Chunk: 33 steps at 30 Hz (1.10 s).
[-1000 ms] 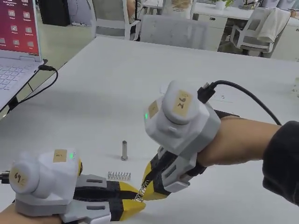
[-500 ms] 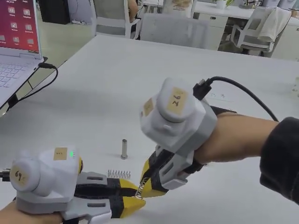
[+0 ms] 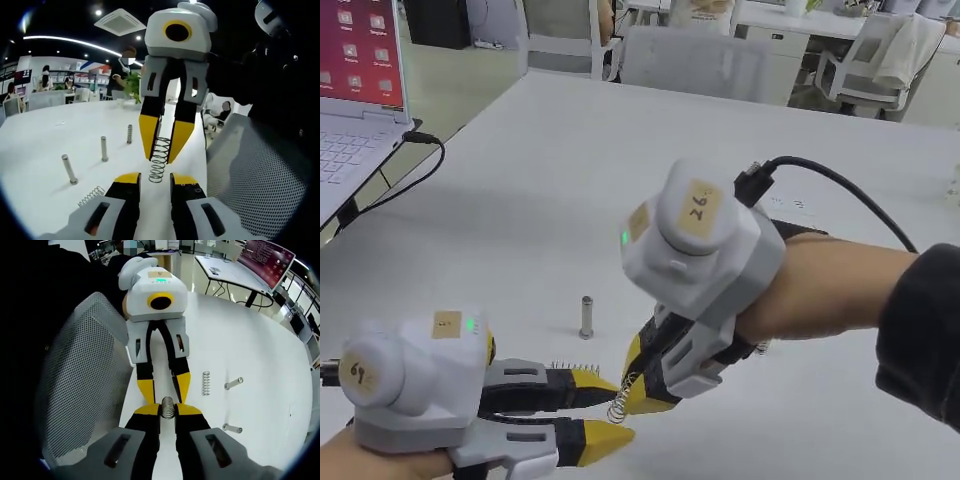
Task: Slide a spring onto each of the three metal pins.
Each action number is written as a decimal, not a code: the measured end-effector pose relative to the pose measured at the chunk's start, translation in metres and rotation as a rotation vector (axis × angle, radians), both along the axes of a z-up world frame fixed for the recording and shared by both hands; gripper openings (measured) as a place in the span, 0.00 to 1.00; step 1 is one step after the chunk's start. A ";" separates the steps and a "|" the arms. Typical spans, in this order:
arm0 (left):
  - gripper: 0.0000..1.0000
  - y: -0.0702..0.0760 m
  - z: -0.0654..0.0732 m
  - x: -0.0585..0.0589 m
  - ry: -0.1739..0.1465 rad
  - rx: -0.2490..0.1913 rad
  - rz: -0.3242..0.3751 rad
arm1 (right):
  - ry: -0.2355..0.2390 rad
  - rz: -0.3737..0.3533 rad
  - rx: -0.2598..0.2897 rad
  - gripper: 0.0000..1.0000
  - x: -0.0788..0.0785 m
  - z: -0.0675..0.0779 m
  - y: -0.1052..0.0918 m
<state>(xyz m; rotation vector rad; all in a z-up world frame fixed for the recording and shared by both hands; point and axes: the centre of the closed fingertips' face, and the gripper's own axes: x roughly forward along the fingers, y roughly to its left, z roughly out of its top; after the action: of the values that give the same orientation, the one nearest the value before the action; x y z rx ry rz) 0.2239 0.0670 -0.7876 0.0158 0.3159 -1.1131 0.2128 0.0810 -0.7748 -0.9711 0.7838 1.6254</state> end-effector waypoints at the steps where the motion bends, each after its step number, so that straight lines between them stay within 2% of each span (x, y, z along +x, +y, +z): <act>1: 0.20 0.001 0.000 0.001 -0.001 0.000 0.005 | 0.000 -0.003 0.000 0.08 0.001 0.000 -0.001; 3: 0.26 0.001 -0.001 0.002 0.006 0.000 0.015 | -0.004 -0.009 -0.002 0.08 0.003 0.001 -0.003; 5: 0.28 0.003 0.000 0.004 -0.002 0.002 0.023 | -0.008 -0.015 -0.001 0.08 0.005 0.002 -0.004; 16: 0.44 0.008 0.001 0.008 0.009 -0.016 0.062 | -0.020 -0.039 -0.004 0.08 0.015 0.005 -0.013; 19: 0.54 0.010 0.000 0.010 0.015 -0.019 0.085 | -0.024 -0.042 -0.004 0.08 0.017 0.006 -0.015; 23: 0.59 0.013 0.002 0.012 0.014 -0.030 0.104 | -0.028 -0.050 -0.006 0.08 0.019 0.007 -0.017; 25: 0.65 0.014 0.003 0.013 0.010 -0.036 0.117 | -0.029 -0.053 -0.009 0.08 0.020 0.008 -0.019; 29: 0.68 0.016 0.003 0.013 0.012 -0.034 0.124 | -0.032 -0.060 -0.010 0.08 0.022 0.009 -0.021; 33: 0.74 0.019 0.003 0.015 0.008 -0.033 0.142 | -0.037 -0.071 -0.008 0.08 0.026 0.011 -0.023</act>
<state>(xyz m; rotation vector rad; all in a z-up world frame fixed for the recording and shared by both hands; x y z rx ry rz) 0.2390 0.0860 -0.7845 -0.0399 0.3008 -0.9778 0.2386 0.0580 -0.7641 -0.9658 0.7918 1.5403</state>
